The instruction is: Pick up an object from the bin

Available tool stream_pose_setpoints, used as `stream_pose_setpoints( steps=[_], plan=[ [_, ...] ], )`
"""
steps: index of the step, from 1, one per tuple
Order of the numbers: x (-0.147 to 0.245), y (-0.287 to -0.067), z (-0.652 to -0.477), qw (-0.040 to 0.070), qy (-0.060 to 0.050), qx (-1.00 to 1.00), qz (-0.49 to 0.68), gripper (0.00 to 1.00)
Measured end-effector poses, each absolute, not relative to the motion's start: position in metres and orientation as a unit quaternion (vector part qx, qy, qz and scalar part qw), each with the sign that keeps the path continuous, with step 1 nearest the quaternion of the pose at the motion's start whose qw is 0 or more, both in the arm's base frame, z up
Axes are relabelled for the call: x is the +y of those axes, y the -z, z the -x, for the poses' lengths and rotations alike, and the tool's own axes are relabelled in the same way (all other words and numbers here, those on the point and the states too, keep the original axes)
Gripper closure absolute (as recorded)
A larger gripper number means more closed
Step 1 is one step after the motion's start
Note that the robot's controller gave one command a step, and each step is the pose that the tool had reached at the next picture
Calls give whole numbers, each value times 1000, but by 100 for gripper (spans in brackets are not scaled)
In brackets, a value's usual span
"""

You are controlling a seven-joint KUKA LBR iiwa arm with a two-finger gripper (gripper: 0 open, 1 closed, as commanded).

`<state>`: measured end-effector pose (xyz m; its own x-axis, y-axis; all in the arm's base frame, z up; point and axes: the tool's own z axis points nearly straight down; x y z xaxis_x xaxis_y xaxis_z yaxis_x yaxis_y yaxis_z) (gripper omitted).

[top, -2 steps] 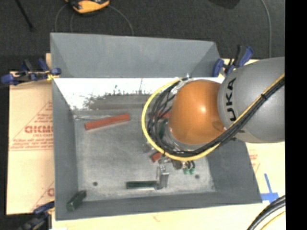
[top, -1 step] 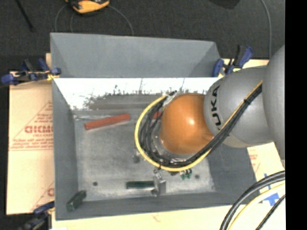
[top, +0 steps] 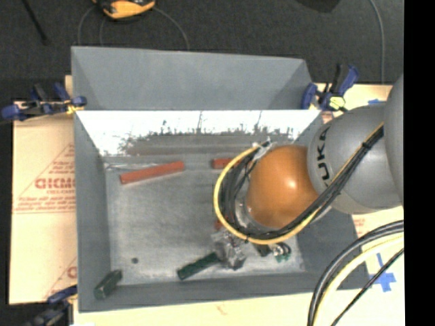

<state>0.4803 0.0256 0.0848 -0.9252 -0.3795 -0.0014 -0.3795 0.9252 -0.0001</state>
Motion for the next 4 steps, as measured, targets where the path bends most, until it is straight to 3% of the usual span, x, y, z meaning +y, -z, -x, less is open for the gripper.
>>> stream_pose_setpoints(
  steps=[1,2,4],
  plan=[
    [26,-86,-482,3,0,981,193,0],
    [26,-85,-480,2,-1,981,192,100],
    [26,-86,-480,1,-1,981,192,100]
  ],
)
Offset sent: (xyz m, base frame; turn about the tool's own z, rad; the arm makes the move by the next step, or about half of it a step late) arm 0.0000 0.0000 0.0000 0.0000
